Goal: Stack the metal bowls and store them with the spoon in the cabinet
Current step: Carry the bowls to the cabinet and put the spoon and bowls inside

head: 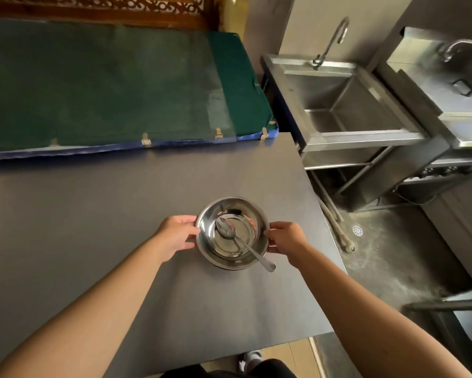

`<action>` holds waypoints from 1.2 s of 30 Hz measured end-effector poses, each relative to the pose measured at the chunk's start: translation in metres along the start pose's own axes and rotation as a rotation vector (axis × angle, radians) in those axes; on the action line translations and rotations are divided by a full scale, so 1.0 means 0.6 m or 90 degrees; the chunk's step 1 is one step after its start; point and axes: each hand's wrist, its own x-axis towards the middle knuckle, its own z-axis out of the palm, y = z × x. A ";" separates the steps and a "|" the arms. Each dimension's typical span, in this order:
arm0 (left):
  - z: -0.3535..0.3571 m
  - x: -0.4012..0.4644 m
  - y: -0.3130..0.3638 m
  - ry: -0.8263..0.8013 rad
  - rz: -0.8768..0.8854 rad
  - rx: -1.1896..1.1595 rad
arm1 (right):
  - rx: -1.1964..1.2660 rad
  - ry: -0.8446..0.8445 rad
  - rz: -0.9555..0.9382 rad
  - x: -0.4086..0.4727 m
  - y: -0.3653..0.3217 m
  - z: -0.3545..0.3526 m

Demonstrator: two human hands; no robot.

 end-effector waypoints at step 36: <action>0.868 -0.578 0.102 -0.679 0.133 0.160 | 0.553 0.395 -0.237 -0.657 0.397 -0.834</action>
